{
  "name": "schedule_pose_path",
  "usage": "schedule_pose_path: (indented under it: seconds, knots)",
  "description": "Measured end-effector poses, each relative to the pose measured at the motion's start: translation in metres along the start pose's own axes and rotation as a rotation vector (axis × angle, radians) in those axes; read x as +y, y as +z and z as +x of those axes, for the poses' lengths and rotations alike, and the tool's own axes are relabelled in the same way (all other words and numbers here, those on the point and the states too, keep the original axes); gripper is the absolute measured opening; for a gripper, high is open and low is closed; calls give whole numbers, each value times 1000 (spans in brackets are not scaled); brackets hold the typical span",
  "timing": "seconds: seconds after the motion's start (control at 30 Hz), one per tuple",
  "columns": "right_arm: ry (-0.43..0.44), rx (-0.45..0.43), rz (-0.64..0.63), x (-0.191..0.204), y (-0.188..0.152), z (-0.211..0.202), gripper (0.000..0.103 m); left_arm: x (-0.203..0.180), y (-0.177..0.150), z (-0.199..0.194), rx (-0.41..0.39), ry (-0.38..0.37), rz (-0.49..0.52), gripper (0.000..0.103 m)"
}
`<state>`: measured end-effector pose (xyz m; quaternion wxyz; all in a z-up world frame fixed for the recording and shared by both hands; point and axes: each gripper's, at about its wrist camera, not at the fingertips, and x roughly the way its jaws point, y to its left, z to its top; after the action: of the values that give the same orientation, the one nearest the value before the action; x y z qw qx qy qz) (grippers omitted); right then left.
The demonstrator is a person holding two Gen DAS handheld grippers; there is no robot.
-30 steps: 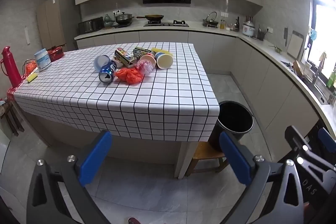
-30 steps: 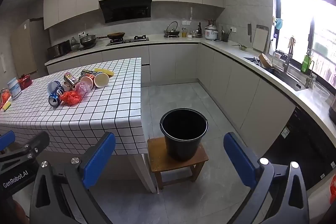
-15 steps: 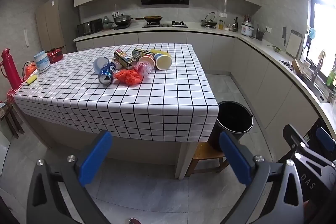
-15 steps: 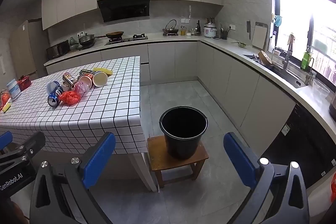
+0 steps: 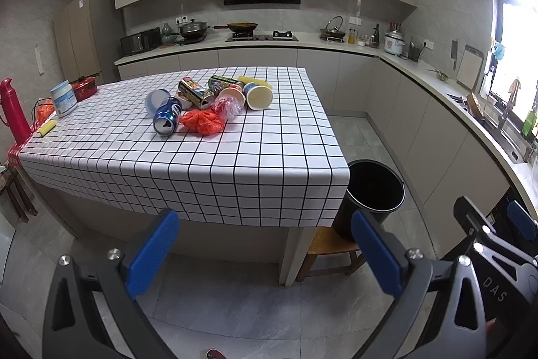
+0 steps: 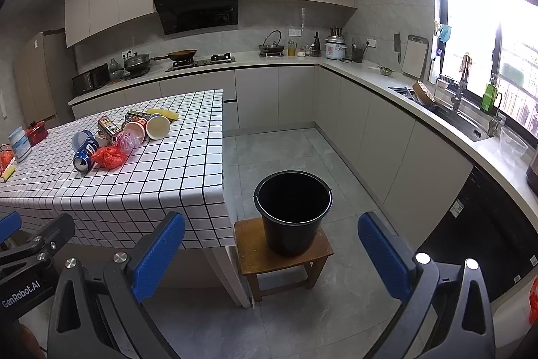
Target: Collect trash
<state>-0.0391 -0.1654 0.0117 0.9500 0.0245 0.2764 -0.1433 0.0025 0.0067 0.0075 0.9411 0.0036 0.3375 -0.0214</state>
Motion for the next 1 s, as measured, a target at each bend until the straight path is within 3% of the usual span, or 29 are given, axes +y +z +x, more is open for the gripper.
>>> schedule_pose_path:
  seconds: [1.0]
  knots:
    - [5,11,4,3,3,10,103,3,3,5,9,9,-8,103]
